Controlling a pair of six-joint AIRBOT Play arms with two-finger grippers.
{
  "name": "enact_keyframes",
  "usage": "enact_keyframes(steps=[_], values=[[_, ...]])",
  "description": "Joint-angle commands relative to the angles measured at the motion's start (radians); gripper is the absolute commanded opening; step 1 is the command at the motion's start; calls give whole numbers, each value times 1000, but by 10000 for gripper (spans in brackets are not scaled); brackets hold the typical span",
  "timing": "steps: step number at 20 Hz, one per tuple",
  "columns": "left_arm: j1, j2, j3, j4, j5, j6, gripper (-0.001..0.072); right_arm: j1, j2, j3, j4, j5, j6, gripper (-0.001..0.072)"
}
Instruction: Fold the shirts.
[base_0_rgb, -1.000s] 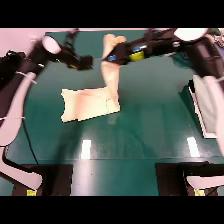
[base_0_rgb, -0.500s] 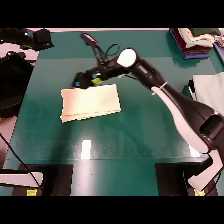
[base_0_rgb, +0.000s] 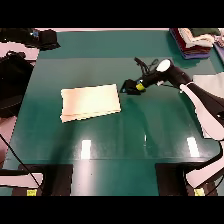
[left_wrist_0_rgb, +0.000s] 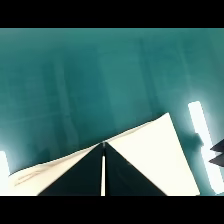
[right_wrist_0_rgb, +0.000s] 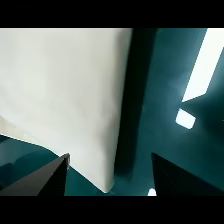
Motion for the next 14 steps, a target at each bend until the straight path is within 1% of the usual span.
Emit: enact_keyframes(steps=[1, 3, 6, 7, 8, 9, 10, 11, 13, 14], values=[[-25, -1, -1, 0, 16, 9, 27, -17, -60, -66, 134, -24, -12, 576], [-25, -1, -1, -3, 17, 9, 27, 42, -122, -28, 208, -27, -43, 571], [-25, -1, -1, -5, 14, 8, 27, 141, -199, 68, 237, -91, -51, 567], [-25, -1, -1, -6, 13, 5, 27, 172, -224, 107, 237, -119, -51, 497], [-25, -1, -1, -10, 13, 5, 27, 196, -246, 146, 236, -145, -51, 448], [-25, -1, -1, -16, 12, 5, 27, 216, -266, 188, 236, -172, -51, 355], [-29, -1, -1, -17, 11, 5, 27, 230, -277, 224, 232, -196, -51, 201], [-36, -1, -1, -18, 9, 5, 26, 238, -281, 254, 229, -220, -51, 17], [-59, -1, -1, -18, 10, 6, 26, 227, -267, 303, 219, -243, -51, 22], [-72, -1, -1, -15, 10, 6, 26, 209, -252, 325, 195, -233, -51, 22]])
